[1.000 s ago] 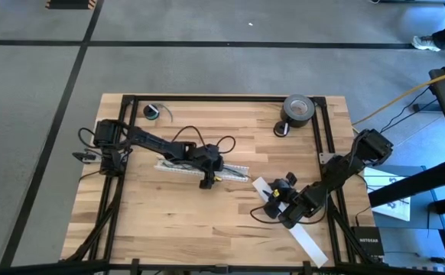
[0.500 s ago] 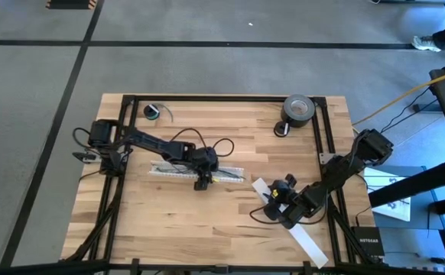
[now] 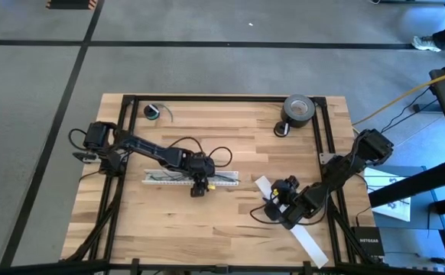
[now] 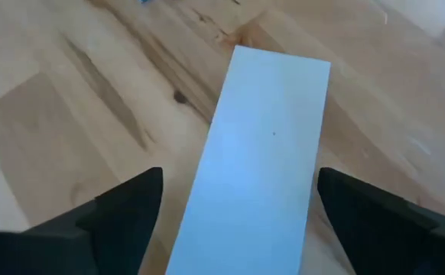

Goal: Ziptie cables
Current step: Close the white cable duct

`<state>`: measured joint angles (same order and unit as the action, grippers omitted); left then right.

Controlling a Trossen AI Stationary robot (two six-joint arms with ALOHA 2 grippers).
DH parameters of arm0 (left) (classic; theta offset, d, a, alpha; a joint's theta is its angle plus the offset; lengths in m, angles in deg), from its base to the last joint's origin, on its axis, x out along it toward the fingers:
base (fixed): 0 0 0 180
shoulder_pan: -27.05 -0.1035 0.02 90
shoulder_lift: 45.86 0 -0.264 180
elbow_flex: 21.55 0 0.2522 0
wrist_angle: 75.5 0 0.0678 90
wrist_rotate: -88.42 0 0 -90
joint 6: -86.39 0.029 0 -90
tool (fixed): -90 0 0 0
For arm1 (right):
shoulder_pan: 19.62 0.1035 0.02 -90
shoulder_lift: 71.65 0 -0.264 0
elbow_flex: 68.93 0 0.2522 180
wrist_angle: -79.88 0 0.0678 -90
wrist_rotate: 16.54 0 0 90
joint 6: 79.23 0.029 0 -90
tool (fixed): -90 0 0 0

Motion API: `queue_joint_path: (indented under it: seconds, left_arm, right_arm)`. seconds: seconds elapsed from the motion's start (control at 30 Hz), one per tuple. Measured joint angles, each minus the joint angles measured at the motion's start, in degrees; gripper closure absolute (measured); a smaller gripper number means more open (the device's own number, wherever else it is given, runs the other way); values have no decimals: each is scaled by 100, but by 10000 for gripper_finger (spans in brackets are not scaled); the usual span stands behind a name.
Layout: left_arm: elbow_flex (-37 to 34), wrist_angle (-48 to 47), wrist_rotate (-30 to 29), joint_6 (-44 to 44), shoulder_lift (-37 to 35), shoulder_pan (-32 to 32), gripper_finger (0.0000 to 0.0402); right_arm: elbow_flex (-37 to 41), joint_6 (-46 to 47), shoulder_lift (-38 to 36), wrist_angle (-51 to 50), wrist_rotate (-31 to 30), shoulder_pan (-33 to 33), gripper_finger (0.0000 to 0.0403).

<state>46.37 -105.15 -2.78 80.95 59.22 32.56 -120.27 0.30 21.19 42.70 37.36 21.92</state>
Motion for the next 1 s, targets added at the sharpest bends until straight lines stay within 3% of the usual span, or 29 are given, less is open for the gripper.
queue_joint_path:
  seconds: [0.27,0.4,0.73,1.0]
  left_arm:
    - [-23,-25,-15,-40,-84,47,168]
    - [-27,-7,-20,-22,-84,47,168]
    - [-27,75,-38,119,-84,87,168]
    - [-27,150,-33,155,-84,106,168]
  right_arm:
    - [11,-48,123,-316,-138,-37,62]
    - [231,-96,334,178,-239,-20,78]
    - [539,-666,428,1130,-586,-250,181]
    - [726,-1916,482,2085,-549,-976,167]
